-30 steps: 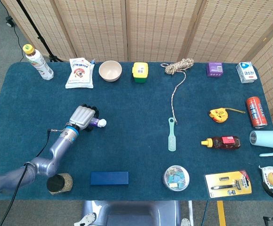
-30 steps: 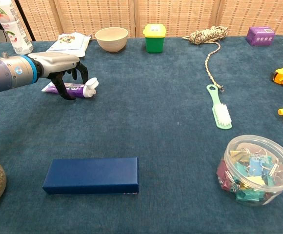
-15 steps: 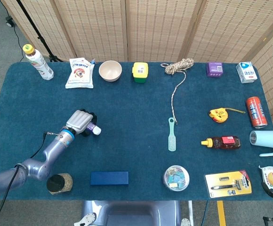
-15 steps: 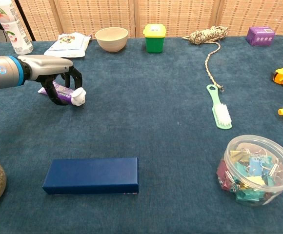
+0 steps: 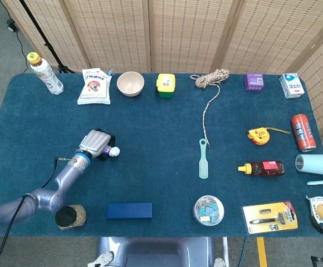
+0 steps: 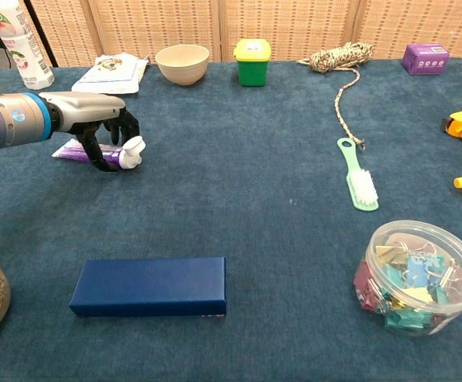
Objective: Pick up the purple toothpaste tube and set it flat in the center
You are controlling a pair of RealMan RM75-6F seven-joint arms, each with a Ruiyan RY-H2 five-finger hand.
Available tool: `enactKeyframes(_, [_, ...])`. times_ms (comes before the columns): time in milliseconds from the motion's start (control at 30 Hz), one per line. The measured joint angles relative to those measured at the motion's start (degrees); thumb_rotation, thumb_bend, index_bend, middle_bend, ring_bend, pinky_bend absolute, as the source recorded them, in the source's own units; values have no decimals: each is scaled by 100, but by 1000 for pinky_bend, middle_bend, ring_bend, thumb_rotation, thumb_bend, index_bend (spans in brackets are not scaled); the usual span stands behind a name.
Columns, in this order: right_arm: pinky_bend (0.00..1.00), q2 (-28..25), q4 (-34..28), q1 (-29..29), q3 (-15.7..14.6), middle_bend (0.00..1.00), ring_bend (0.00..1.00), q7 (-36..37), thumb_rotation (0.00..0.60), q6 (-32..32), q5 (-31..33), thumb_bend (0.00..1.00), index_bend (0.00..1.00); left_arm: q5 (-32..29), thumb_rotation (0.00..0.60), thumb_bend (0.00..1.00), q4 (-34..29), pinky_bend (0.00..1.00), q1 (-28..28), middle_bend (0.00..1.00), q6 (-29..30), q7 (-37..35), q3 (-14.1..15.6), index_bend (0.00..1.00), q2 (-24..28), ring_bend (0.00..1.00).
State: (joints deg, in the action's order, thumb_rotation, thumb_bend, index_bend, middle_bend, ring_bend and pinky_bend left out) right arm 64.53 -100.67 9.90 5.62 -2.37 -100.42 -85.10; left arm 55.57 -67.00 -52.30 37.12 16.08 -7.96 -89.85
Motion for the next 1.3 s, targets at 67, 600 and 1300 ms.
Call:
enactKeyframes(67, [12,-5,-11,7,1,106,7,-10,600,-9,-1,0,162,43,600,249,50,218,-44,336,-52,-80,-30,424,-17,340])
enactKeyframes(600, [12,12,-39,39,-8,106,7,-26,600,-23,-2,0,163,327,600,249,254,226,13,337,-3,-278,68,424,-36,340])
enactKeyframes(1300, [12,0,-110,23,14,108,7,-72,600,-9,-27,0,165,765,600,318,391,407,271,417,312,-742,123,495,-123,406])
